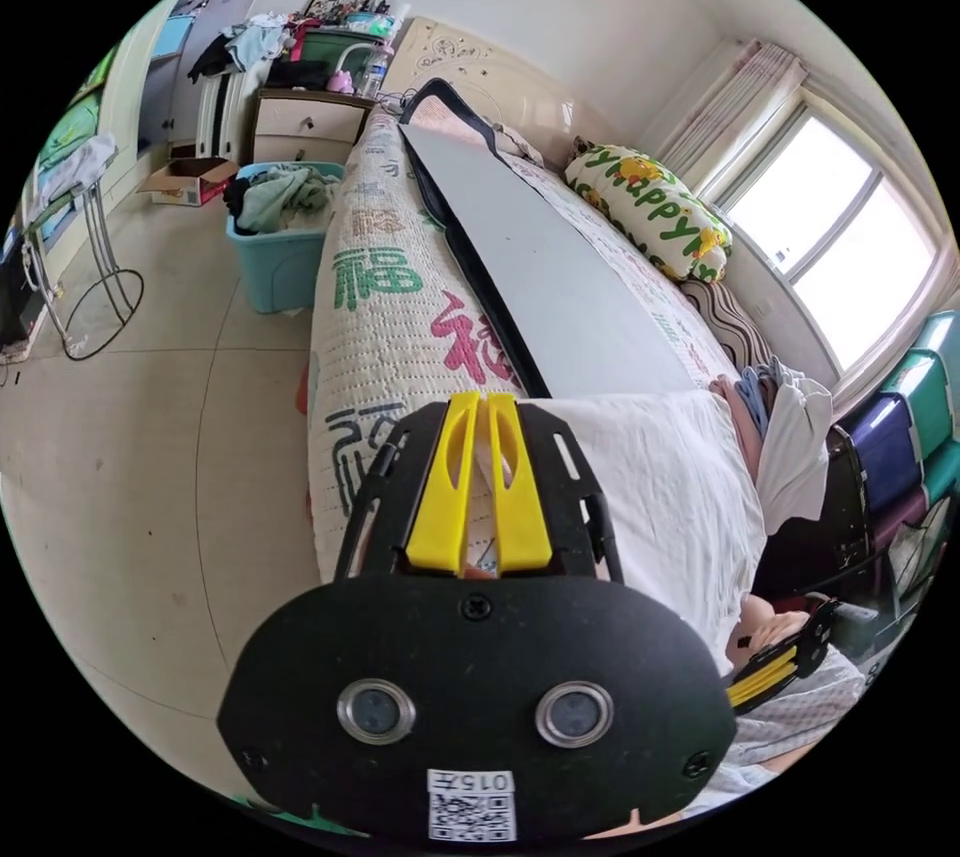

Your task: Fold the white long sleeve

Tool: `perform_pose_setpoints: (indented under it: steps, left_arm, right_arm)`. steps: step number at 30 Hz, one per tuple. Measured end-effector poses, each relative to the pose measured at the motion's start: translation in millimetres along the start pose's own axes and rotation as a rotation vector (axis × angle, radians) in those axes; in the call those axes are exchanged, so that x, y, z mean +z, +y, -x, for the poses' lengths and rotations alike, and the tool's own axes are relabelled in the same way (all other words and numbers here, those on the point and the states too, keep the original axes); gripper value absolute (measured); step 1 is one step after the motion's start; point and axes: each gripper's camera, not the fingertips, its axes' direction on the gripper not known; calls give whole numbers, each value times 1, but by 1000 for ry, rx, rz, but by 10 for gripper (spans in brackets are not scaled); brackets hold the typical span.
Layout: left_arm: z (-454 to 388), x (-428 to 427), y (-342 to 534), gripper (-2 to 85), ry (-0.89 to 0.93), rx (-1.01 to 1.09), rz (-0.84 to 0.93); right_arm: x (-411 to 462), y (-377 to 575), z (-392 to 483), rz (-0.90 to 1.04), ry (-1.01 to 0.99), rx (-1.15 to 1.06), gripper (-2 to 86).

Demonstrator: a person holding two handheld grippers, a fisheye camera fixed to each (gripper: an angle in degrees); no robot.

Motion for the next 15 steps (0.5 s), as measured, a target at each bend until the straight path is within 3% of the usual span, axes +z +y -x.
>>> perform_pose_setpoints:
  steps: [6,15]
  left_arm:
    - [-22,16,0,1,-71,38,82]
    - [-70,9,2,57,-283,179,143]
  right_arm:
    - [6,18,-7,39,-68,53,13]
    - [-60,96,-4,-43,-55,-9,62]
